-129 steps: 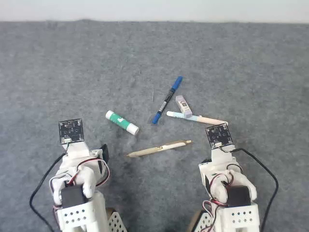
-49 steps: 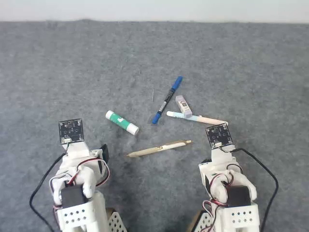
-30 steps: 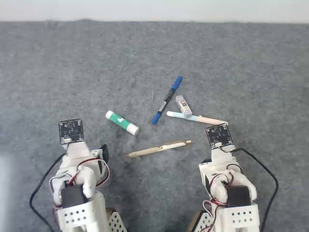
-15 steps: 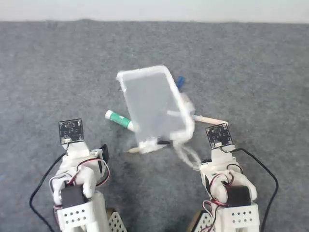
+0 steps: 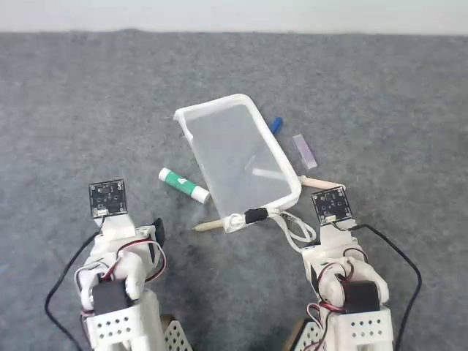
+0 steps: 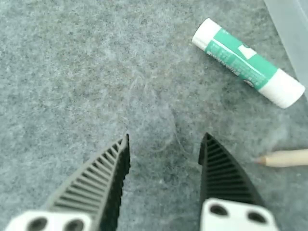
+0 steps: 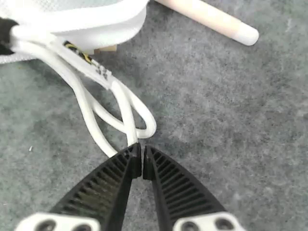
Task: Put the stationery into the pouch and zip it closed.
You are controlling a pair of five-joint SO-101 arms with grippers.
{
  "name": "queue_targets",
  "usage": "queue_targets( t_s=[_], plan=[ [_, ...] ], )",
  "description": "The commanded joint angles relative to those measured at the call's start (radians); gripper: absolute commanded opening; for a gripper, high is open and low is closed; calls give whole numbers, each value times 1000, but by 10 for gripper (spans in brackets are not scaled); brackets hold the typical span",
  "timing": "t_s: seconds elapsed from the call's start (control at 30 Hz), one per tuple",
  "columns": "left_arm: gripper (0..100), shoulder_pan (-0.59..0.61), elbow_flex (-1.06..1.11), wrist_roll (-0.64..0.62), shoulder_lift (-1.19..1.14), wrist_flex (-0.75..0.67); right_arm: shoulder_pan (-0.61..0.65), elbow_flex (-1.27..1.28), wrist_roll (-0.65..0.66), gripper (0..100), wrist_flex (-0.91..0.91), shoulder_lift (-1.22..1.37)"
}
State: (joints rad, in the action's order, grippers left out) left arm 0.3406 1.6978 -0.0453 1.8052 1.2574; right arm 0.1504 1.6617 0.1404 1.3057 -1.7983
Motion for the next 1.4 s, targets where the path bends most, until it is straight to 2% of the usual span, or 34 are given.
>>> queue_targets(
  t_s=[0.0, 0.4, 0.6, 0.73, 0.97, 1.07, 1.23, 1.37],
  plan=[
    [218, -5, -13, 8, 18, 5, -7, 21, -3, 10, 4, -16],
    [220, -9, -13, 6, 18, 5, -5, 21, -6, 10, 4, -16],
    [220, -118, -13, 11, 18, 5, -4, 21, -6, 9, 4, -16],
    [220, -121, -13, 11, 18, 5, -19, -9, 3, 9, 7, -16],
    [220, -120, -19, 11, 18, 5, -249, -193, 2, 9, -65, -16],
    [218, -121, -30, 14, 18, 3, -297, -262, 6, 9, -79, -16],
    [218, -121, -76, 14, 18, -3, -280, -393, 187, 12, -65, -16],
    [218, -126, -71, 18, 18, -61, -257, -483, 245, 23, -58, -13]
  ],
)
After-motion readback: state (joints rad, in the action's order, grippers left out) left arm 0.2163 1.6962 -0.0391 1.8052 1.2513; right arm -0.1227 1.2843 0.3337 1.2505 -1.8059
